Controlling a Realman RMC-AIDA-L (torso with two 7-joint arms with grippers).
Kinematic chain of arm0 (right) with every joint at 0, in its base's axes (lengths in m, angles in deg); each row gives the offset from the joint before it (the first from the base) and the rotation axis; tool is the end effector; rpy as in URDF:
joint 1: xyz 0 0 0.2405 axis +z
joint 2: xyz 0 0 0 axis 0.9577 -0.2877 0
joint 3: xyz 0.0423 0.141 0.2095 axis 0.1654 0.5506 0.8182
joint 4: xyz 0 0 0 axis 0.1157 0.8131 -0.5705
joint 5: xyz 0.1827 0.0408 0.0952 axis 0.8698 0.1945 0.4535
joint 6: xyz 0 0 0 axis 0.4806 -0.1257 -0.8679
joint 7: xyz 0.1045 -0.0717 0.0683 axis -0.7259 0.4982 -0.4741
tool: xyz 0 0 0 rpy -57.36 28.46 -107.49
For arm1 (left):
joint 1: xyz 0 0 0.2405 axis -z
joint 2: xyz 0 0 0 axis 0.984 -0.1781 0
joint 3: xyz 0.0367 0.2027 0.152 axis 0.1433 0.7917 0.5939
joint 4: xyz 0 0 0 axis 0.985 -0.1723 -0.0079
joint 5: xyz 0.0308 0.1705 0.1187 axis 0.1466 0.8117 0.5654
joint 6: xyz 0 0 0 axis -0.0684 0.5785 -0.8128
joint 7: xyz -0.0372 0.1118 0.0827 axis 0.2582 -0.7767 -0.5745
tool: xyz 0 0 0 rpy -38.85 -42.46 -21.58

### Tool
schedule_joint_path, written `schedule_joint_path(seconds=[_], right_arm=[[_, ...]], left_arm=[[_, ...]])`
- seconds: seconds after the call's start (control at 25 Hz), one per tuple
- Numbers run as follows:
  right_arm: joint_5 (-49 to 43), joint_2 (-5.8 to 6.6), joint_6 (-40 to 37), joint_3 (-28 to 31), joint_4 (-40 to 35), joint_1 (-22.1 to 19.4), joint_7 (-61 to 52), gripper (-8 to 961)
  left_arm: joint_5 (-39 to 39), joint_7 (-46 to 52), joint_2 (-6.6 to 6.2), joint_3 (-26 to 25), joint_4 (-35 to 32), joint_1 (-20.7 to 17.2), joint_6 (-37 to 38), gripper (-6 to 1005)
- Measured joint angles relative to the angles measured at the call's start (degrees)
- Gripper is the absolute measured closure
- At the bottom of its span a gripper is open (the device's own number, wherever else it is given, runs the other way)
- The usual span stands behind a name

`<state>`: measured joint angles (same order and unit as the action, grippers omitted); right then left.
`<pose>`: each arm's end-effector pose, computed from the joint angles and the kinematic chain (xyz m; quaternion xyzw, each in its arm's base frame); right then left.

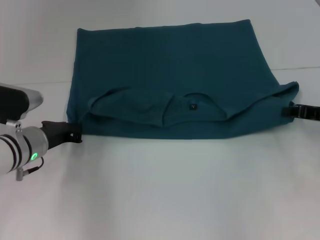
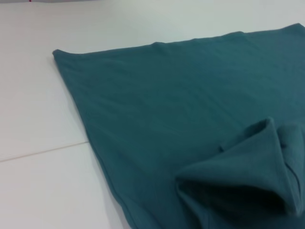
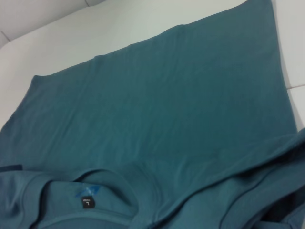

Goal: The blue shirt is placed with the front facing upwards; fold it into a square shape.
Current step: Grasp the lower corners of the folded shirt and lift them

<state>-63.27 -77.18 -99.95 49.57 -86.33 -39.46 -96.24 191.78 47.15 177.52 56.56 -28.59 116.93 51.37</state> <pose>0.3417 0.3960 0.0680 -0.7484 0.5446 0.1663 0.3402 -0.2849 0.4180 -0.0473 -0.8264 -0.3699 -0.0828 0.4163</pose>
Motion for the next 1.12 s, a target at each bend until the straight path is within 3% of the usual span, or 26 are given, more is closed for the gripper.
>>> schedule_joint_path(seconds=[0.52,0.84,1.12], right_arm=[[1.6,0.69,-7.0,2.7,-3.5,-4.5,4.4,921],[1.6,0.57,-14.2,3.6,-5.4,-8.2,10.2,922],[1.6,0.26,-23.5,6.2,-7.9,-12.4,16.6,922]], left_arm=[[1.4,3.0,-0.50,-4.7,-6.7,-5.4,12.4,983],[7.9,8.3,-0.62,-9.6,-13.3,-9.6,27.9,982],[11.2,8.9,-1.43,-17.1,-18.4,-11.9,48.1,982]])
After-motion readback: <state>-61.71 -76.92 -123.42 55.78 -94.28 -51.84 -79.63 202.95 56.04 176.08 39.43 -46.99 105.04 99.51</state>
